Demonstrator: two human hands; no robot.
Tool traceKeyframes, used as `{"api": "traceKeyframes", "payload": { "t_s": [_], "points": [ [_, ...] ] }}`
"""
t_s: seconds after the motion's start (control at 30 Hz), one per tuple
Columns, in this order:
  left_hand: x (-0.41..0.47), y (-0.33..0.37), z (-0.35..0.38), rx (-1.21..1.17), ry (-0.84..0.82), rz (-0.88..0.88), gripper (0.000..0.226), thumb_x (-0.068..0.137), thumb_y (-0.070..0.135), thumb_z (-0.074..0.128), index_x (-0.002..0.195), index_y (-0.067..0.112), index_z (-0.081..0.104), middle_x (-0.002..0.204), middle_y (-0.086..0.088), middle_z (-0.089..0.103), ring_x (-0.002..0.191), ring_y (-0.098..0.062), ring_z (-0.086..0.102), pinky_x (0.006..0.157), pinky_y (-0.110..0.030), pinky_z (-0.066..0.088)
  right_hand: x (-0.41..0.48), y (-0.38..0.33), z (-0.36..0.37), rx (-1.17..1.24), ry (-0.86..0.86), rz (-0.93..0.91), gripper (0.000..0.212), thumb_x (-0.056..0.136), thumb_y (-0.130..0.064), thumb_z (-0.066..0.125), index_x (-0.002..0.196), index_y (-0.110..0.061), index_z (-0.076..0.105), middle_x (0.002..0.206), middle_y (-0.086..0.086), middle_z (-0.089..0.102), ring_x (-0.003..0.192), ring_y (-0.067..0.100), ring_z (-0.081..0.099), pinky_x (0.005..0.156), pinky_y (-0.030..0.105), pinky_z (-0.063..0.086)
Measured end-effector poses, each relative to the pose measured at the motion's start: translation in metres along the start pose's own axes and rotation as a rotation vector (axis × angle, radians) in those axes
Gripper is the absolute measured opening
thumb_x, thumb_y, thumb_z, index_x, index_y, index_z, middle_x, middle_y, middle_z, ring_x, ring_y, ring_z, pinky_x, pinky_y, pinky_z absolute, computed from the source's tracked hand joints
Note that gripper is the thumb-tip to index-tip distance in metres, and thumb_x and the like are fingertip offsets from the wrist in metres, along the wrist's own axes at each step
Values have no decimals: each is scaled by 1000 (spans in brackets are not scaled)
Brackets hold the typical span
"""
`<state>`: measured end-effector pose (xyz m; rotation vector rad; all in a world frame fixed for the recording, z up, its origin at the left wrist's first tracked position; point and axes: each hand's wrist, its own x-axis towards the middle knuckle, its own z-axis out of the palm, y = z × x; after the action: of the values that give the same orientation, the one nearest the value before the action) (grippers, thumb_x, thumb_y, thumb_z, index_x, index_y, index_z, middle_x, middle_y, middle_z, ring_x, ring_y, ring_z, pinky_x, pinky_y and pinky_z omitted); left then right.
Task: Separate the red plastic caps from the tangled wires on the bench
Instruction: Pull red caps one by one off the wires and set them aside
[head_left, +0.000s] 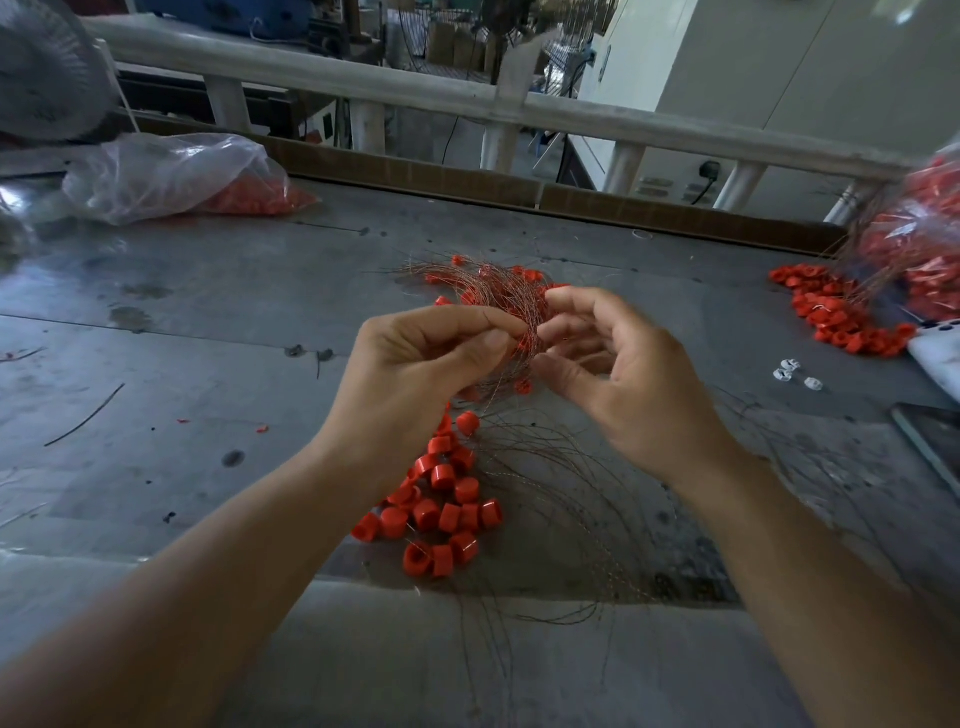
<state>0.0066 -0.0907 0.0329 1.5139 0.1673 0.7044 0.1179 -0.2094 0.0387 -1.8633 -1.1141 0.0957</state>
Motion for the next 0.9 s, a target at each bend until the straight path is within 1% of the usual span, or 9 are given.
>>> {"api": "traceKeyframes", "payload": {
  "t_s": [0.07,0.1,0.2,0.3,0.43,0.6,0.73,0.83,0.9],
  "points": [
    [0,0,1,10,-17,-5,14,67,21,60,75,21,71,73,6,71,73,-6,64,59,-12,47,-1,-2,1,-15,4,-29,44,71,-39,61,113,-29,52,96,-14,59,90,0,57,77,10,46],
    [0,-1,1,10,-30,-9,14,68,20,60,76,21,71,73,6,71,72,-5,63,57,-12,47,-1,-3,0,-36,4,-46,42,72,-39,61,112,-28,55,96,-15,59,91,1,57,79,13,46],
    [-2,-2,2,-10,-62,-11,15,68,19,59,77,20,71,73,9,71,68,-1,61,56,-12,47,0,-2,0,-88,4,-73,30,79,-26,65,108,-21,61,95,-14,60,91,1,57,80,17,47],
    [-1,-2,0,-56,-66,1,17,68,21,60,75,24,75,75,6,71,72,-6,62,58,-16,48,0,-1,-2,-71,15,-87,14,83,-17,64,94,-25,63,85,-16,62,80,-1,59,71,11,46],
    [2,-3,-6,-151,-28,-36,16,67,20,61,74,22,75,75,4,70,72,-7,63,57,-18,49,0,-2,-5,-29,36,-95,25,84,-11,63,79,-35,58,74,-18,60,71,-6,57,64,5,42],
    [2,-5,-4,-116,-29,-45,16,65,21,61,71,26,75,74,6,71,72,-5,63,57,-16,48,1,-1,-5,-122,-84,-63,25,83,-13,64,77,-35,56,78,-17,59,80,-7,55,70,3,41],
    [0,-6,1,-69,-72,-38,18,67,19,60,69,28,75,72,9,71,67,-2,60,55,-14,46,-2,-5,-1,25,-121,-87,18,81,-15,64,84,-32,59,81,-14,64,79,-4,60,72,8,45],
    [-2,-6,3,-55,-94,-11,17,68,16,60,73,24,74,71,9,71,67,1,62,55,-11,46,-2,-5,0,79,-100,-69,14,80,-16,65,78,-29,60,69,-13,62,67,-2,60,65,12,48],
    [-2,-5,4,-28,-88,10,14,68,16,59,75,18,71,70,9,71,66,1,62,56,-11,46,-2,-6,-1,135,-126,-39,8,74,-23,66,78,-27,60,69,-10,62,64,0,60,63,16,50]
  ]
}}
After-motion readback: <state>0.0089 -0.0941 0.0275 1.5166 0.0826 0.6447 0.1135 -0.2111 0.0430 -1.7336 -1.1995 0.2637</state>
